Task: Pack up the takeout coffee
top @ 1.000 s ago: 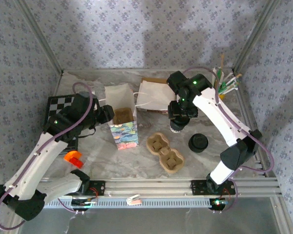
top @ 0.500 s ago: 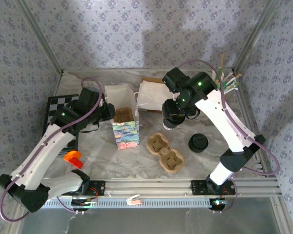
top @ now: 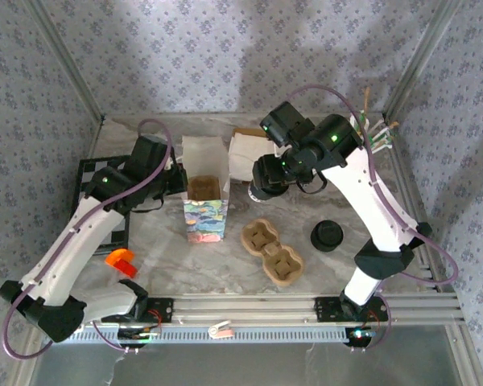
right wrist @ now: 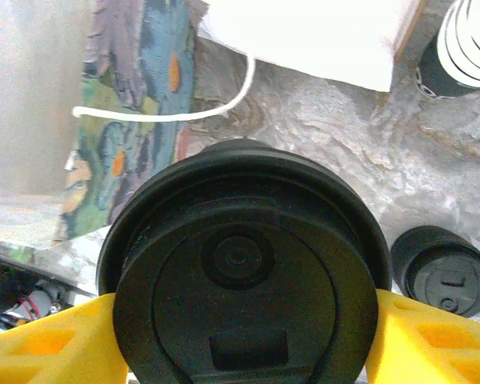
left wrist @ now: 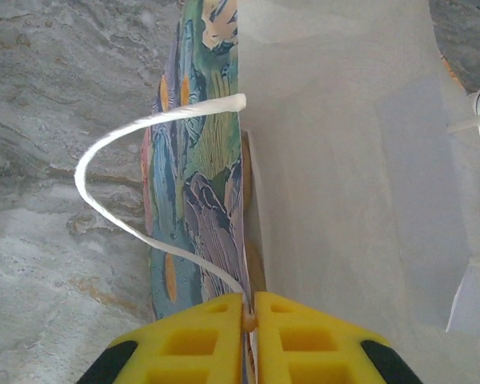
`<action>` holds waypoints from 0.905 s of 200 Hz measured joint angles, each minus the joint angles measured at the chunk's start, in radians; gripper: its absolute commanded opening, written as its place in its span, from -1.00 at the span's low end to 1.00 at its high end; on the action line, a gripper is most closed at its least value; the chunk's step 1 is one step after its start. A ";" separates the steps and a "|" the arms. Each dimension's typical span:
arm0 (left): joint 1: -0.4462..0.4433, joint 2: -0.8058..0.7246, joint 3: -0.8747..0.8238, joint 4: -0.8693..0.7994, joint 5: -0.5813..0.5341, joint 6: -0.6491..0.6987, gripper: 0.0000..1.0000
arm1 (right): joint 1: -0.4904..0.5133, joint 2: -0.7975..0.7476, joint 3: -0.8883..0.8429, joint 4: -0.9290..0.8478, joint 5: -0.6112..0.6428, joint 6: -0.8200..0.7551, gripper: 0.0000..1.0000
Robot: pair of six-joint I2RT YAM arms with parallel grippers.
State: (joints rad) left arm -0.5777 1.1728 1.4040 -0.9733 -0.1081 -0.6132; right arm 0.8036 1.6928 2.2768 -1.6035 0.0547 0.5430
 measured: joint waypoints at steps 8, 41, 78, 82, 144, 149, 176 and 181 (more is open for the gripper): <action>0.000 0.004 0.003 -0.003 0.000 0.004 -0.81 | 0.007 0.007 0.020 0.000 -0.003 0.002 0.36; 0.000 0.007 0.008 -0.012 -0.011 0.013 -0.87 | 0.028 0.029 0.080 0.000 -0.028 0.013 0.35; 0.000 0.008 0.009 -0.019 -0.011 0.022 -0.93 | 0.032 0.030 0.129 0.000 -0.059 0.019 0.35; 0.000 0.008 0.009 -0.020 -0.011 0.022 -0.95 | 0.032 0.030 0.136 0.000 -0.063 0.019 0.35; 0.000 0.008 0.009 -0.014 0.010 0.018 -1.00 | 0.033 0.042 0.243 0.000 -0.116 0.019 0.33; 0.000 0.008 0.009 -0.012 0.013 0.018 -1.00 | 0.033 0.045 0.246 0.000 -0.122 0.019 0.33; 0.000 0.008 0.009 -0.001 0.027 -0.002 -1.00 | 0.029 0.074 0.272 0.000 -0.154 0.019 0.31; 0.000 0.008 0.009 0.004 0.031 -0.008 -1.00 | 0.029 0.080 0.275 0.000 -0.162 0.022 0.30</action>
State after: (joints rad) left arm -0.5777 1.1809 1.4132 -0.9691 -0.0776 -0.6209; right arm 0.8326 1.7733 2.5523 -1.6032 -0.1070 0.5652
